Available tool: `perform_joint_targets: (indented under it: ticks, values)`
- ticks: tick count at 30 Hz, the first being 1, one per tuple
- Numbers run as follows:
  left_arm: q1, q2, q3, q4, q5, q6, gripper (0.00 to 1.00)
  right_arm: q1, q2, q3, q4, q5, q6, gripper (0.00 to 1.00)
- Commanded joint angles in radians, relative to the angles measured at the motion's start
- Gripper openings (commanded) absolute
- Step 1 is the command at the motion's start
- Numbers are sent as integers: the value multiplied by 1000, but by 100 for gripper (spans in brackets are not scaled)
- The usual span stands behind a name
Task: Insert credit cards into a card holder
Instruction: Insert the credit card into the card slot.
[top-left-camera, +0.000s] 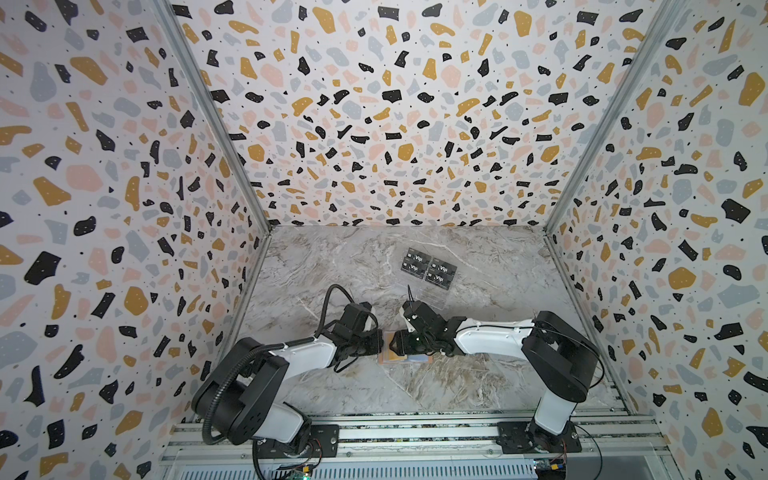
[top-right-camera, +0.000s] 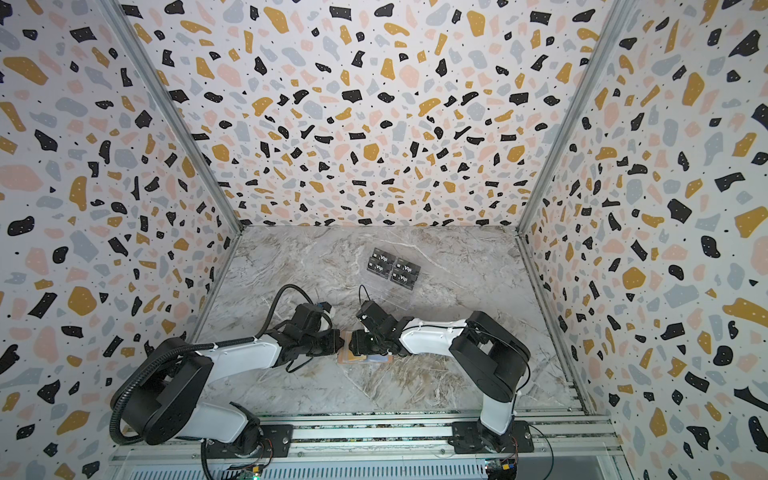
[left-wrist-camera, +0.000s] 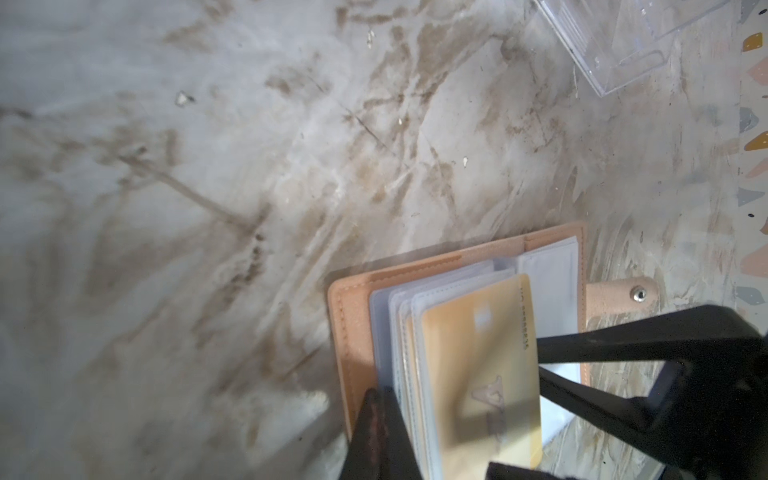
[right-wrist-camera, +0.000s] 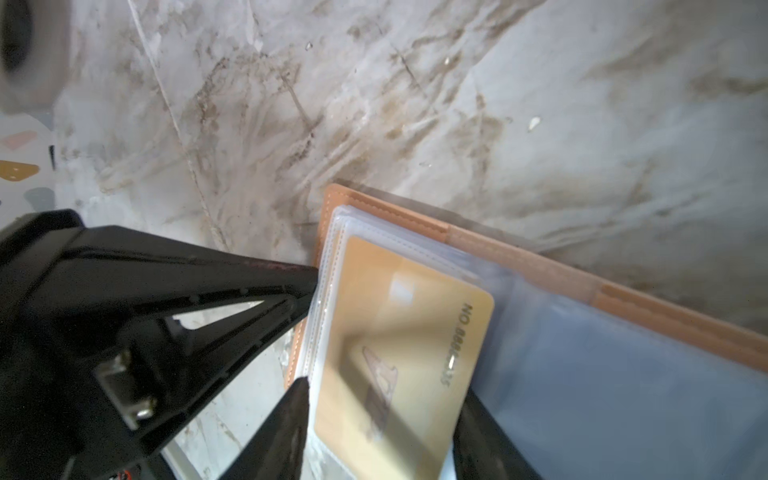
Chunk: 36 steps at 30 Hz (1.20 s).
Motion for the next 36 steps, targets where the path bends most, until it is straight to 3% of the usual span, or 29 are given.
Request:
perform_joint_targets:
  ticks: [1,12,36]
  values:
    - [-5,-27,-18,-1,16,14,0,5,-28,52,-114,51,-41,58]
    - [-5,-44,-29,3,20,10,0,10,-6,70,-178,46,-35,63]
    - [-5,-54,-43,13,28,1,0,19,38,123,-157,-25,-44,63]
